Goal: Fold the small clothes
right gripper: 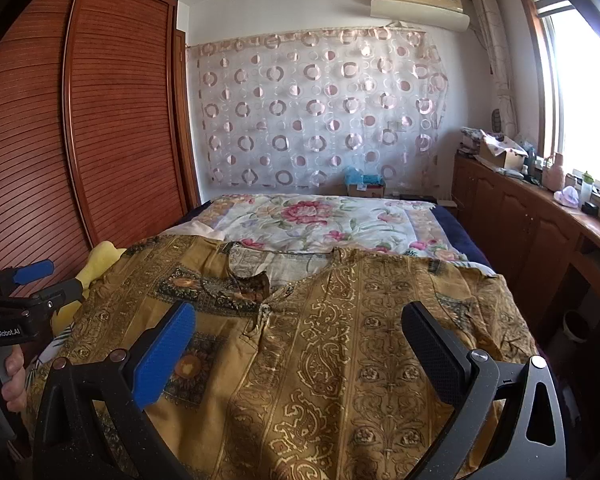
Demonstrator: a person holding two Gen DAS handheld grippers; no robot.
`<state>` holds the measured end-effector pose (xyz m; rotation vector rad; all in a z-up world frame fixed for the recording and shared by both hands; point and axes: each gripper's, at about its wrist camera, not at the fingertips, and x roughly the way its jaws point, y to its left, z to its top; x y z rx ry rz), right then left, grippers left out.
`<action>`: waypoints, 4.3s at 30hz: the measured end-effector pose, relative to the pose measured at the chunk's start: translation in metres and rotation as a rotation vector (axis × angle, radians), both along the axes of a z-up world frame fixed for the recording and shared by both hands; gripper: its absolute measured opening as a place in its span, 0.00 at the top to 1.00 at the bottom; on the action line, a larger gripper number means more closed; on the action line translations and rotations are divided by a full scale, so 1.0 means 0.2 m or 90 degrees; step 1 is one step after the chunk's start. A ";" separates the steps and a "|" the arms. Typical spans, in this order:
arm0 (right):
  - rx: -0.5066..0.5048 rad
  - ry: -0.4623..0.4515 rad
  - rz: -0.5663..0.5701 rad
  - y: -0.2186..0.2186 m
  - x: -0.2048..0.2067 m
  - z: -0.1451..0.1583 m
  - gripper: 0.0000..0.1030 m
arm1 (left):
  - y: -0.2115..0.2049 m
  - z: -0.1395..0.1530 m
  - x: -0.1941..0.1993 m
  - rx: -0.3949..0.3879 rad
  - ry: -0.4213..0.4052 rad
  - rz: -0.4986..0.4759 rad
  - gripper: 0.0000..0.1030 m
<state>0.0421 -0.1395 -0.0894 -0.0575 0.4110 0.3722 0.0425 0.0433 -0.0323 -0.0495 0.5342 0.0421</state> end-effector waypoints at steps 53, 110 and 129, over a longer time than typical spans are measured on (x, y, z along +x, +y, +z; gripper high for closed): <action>-0.065 0.144 0.120 0.12 0.53 -0.05 0.00 | 0.84 -0.28 0.24 -0.090 0.174 0.049 0.98; -0.071 0.155 0.147 0.22 0.70 -0.06 0.00 | 0.62 -0.08 0.56 -0.067 0.130 -0.091 0.99; -0.074 0.143 0.098 0.10 0.67 -0.02 0.01 | 0.21 0.13 0.94 -0.021 0.099 -0.191 0.32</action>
